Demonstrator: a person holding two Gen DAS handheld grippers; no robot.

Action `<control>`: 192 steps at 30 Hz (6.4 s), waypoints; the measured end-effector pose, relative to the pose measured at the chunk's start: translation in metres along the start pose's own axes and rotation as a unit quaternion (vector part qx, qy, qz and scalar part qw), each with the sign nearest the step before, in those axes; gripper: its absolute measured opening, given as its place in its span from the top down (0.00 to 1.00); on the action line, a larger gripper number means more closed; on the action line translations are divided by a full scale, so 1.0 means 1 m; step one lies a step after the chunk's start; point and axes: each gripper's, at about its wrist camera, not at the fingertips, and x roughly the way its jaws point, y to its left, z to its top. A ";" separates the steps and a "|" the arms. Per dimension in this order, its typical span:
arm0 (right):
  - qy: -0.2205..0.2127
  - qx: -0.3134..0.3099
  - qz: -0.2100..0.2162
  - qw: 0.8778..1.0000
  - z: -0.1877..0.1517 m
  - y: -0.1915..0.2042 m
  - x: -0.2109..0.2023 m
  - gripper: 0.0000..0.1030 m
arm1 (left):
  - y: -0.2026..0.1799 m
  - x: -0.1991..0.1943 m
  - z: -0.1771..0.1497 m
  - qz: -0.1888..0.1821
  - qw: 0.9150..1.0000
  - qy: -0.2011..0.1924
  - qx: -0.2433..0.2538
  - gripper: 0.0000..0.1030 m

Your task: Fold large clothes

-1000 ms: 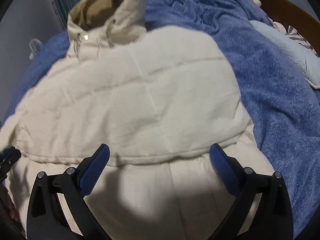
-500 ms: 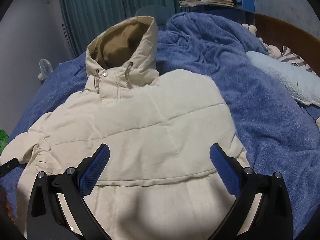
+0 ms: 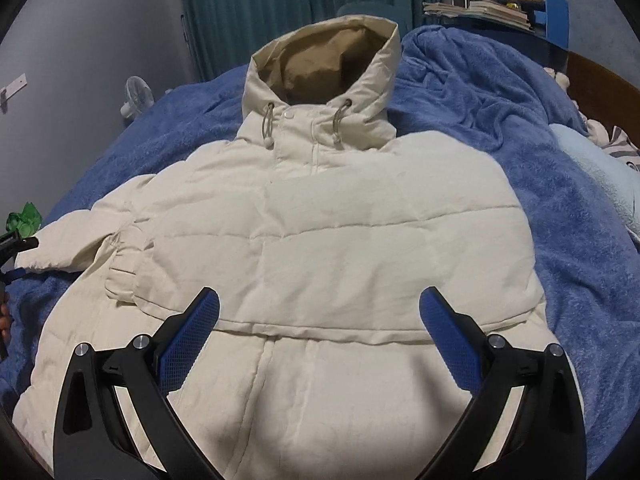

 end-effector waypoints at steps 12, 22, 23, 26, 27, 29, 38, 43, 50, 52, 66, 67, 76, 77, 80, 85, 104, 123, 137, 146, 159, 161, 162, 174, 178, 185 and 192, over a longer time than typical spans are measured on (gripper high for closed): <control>0.016 0.010 0.014 1.000 -0.007 -0.004 0.009 0.06 | 0.051 0.057 0.017 0.047 0.997 -0.046 -0.026 0.33; 0.026 -0.016 0.011 0.999 -0.012 0.008 0.019 0.06 | 0.059 0.037 0.043 0.058 0.991 -0.120 -0.017 0.90; 0.026 -0.016 0.011 0.999 -0.012 0.008 0.019 0.06 | 0.052 0.028 0.045 0.053 0.990 -0.132 -0.012 0.90; 0.024 -0.018 0.011 1.000 -0.011 0.008 0.017 0.06 | 0.020 -0.008 0.050 0.021 0.983 -0.181 0.016 0.91; 0.023 -0.018 0.010 1.000 -0.011 0.008 0.017 0.06 | 0.009 -0.020 0.050 0.007 0.981 -0.193 0.025 0.92; 0.021 -0.015 0.010 1.000 -0.010 0.007 0.015 0.06 | -0.011 -0.038 0.048 -0.019 0.977 -0.207 0.044 0.92; 0.017 0.003 0.010 1.000 -0.004 0.001 0.010 0.06 | -0.149 -0.107 -0.013 -0.119 0.935 -0.258 0.211 0.92; -0.001 0.006 0.006 1.000 0.004 -0.006 0.000 0.06 | -0.215 -0.120 -0.067 -0.161 0.900 -0.263 0.308 0.92; -0.007 0.055 0.006 0.998 0.011 -0.033 -0.005 0.06 | -0.273 -0.109 -0.136 -0.220 0.864 -0.225 0.393 0.92; -0.007 0.063 0.008 0.998 0.012 -0.037 -0.005 0.06 | -0.284 -0.095 -0.149 -0.236 0.862 -0.191 0.405 0.92; -0.001 0.082 0.007 0.997 0.017 -0.040 -0.013 0.06 | -0.272 -0.065 -0.166 -0.376 0.861 0.003 0.342 0.07; -0.001 0.081 0.009 0.997 0.017 -0.037 -0.014 0.06 | -0.266 -0.070 -0.163 -0.366 0.866 -0.001 0.341 0.07; 0.007 0.008 0.027 1.000 0.022 0.028 -0.016 0.06 | -0.177 -0.075 -0.120 -0.247 0.927 -0.043 0.280 0.07; 0.007 -0.004 0.031 0.999 0.022 0.039 -0.015 0.06 | -0.169 -0.070 -0.111 -0.220 0.936 -0.050 0.271 0.07; 0.004 -0.053 0.039 0.998 0.019 0.078 -0.008 0.06 | -0.147 -0.051 -0.095 -0.179 0.951 -0.051 0.246 0.07; -0.012 -0.141 0.068 0.988 0.007 0.143 0.001 0.06 | -0.128 0.002 -0.080 -0.114 0.971 -0.003 0.211 0.07; -0.058 -0.138 -0.006 0.989 0.040 0.111 -0.030 0.72 | -0.150 0.015 -0.078 -0.162 0.963 0.002 0.215 0.08; 0.038 0.269 0.107 0.957 0.022 -0.074 0.043 0.49 | -0.168 0.029 -0.099 -0.144 0.955 0.018 0.260 0.08; -0.024 0.252 0.003 0.967 0.035 -0.103 -0.002 0.82 | -0.169 0.026 -0.099 -0.135 0.954 0.013 0.268 0.08; 0.053 0.257 -0.056 0.963 0.011 -0.111 0.036 0.72 | -0.168 0.029 -0.098 -0.134 0.955 0.018 0.266 0.08; 0.048 0.222 -0.104 0.968 0.019 -0.110 0.024 0.39 | -0.168 0.032 -0.099 -0.131 0.955 0.024 0.266 0.08; 0.027 0.202 -0.110 0.973 0.028 -0.105 0.016 0.30 | -0.167 0.033 -0.099 -0.131 0.955 0.025 0.266 0.08; 0.017 0.182 -0.108 0.977 0.033 -0.098 0.013 0.27 | -0.167 0.033 -0.099 -0.131 0.955 0.025 0.266 0.08; 0.031 0.050 -0.055 0.997 0.041 -0.031 0.029 0.24 | -0.178 0.019 -0.096 -0.136 0.953 0.006 0.270 0.08; 0.070 0.041 -0.044 0.996 0.030 -0.023 0.046 0.24 | -0.203 0.012 -0.099 -0.139 0.946 -0.008 0.294 0.08; 0.095 0.019 -0.038 0.995 0.010 -0.022 0.063 0.24 | -0.247 0.052 -0.121 -0.090 0.927 0.028 0.362 0.07; 0.096 0.025 -0.027 0.995 0.007 -0.026 0.068 0.23 | -0.244 0.047 -0.121 -0.083 0.932 0.027 0.353 0.07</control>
